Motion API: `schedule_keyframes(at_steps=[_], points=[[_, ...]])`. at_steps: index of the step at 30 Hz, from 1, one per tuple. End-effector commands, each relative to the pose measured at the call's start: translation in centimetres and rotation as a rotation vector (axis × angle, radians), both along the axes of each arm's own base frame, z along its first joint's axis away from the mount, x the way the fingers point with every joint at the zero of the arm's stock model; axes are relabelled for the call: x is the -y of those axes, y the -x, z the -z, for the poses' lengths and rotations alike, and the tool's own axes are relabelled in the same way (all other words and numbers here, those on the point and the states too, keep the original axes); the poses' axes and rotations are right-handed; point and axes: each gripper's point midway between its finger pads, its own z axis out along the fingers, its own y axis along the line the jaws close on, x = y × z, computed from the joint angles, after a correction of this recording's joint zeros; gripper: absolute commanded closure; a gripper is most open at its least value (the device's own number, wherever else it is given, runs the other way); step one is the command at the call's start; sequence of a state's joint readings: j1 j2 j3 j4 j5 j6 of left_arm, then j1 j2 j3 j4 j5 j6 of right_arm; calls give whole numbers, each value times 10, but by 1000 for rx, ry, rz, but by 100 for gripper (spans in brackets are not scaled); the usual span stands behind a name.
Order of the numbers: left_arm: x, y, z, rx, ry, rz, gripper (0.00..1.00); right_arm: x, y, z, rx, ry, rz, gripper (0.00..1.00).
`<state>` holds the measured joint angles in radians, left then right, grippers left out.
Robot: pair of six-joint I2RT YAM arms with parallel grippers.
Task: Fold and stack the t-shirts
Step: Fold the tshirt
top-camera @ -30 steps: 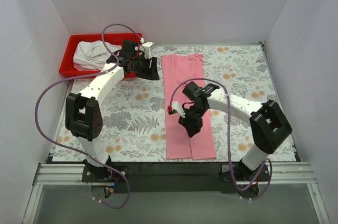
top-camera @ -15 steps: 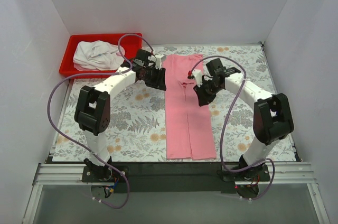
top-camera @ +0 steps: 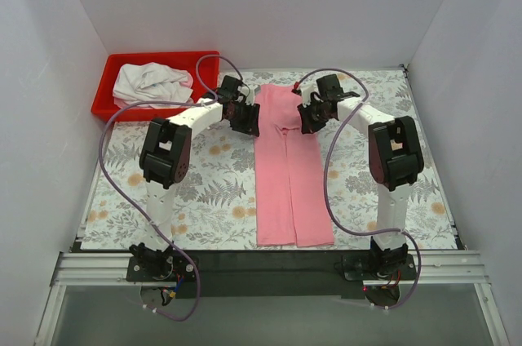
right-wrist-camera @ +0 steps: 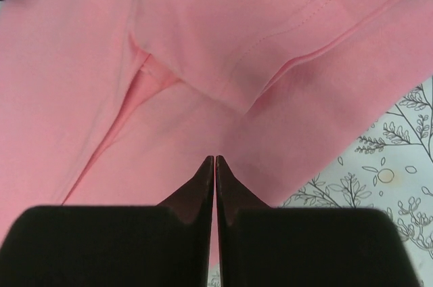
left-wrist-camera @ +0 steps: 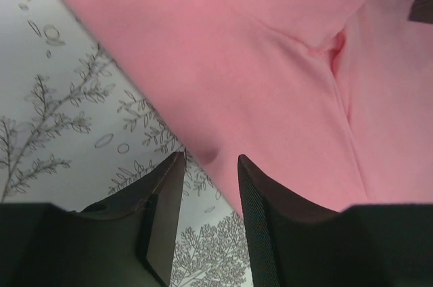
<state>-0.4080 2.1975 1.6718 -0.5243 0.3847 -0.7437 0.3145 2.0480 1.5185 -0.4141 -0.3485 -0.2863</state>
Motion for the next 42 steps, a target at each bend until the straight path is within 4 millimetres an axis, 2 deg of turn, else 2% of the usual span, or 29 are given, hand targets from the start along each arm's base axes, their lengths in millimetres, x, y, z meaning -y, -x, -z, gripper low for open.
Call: schedule_keyframes(at_steps=[1,7,8,9,14,15,17,19,20,22,23,24,25,26,27,28,29,30,31,32,33,34,35,36,37,38,40,41,42], points=[[6,-28,-22,103,19,-4,64,-4,-30,-3,78,-3,46,94],[-2,-45,4,95,-24,-42,67,6,-49,26,71,58,92,96],[-2,-52,1,107,-18,-48,67,8,-56,23,86,59,103,96],[-3,-55,3,109,-19,-51,67,9,-59,30,76,62,109,97],[-7,-78,19,122,-45,-55,68,6,-76,32,91,52,126,97],[-7,-88,10,142,-42,-62,68,7,-81,31,98,53,133,97],[-12,-96,14,136,-41,-73,68,7,-86,28,111,53,139,96],[-11,-102,3,156,-20,-61,64,7,-95,17,138,47,146,94],[-10,-104,-10,184,-10,-46,58,6,-96,11,145,28,139,92],[-3,-102,-33,215,30,-8,51,1,-100,-16,186,-15,115,86],[-2,-104,-48,243,41,6,47,-2,-100,-29,198,-35,99,83],[-1,-104,-73,287,53,28,41,-6,-96,-53,212,-70,70,78],[3,-107,-100,336,73,44,38,-9,-94,-70,235,-81,48,68],[3,-108,-120,373,80,52,36,-11,-95,-92,272,-95,32,64],[2,-104,-148,414,88,61,32,-11,-90,-124,322,-113,15,57],[3,-102,-169,445,107,72,31,-10,-84,-141,342,-113,2,46],[3,-97,-182,458,118,82,30,-7,-79,-153,373,-106,-19,43],[3,-90,-196,471,134,85,29,-5,-69,-186,436,-114,-38,41],[0,-79,-227,520,162,86,27,-3,-62,-196,461,-113,-50,39],[0,-64,-221,493,175,104,26,2,-53,-196,468,-99,-61,39],[1,-59,-231,540,207,119,22,6,-43,-219,516,-101,-60,39],[-4,-38,-272,637,236,142,19,10,-38,-225,533,-93,-56,39],[-6,-29,-281,675,255,150,19,12,-32,-231,551,-83,-63,39],[-6,-18,-262,669,266,162,18,17,-21,-238,582,-59,-84,39],[-8,-6,-273,702,275,179,18,21,-15,-240,600,-35,-107,33],[-11,15,-291,748,288,223,18,23,1,-235,580,-18,-156,25],[-10,50,-271,704,293,298,17,30,33,-232,623,50,-312,11],[-7,75,-277,716,290,333,18,30,57,-221,573,47,-381,8],[-6,97,-245,649,268,371,18,34,76,-229,629,71,-462,7]])
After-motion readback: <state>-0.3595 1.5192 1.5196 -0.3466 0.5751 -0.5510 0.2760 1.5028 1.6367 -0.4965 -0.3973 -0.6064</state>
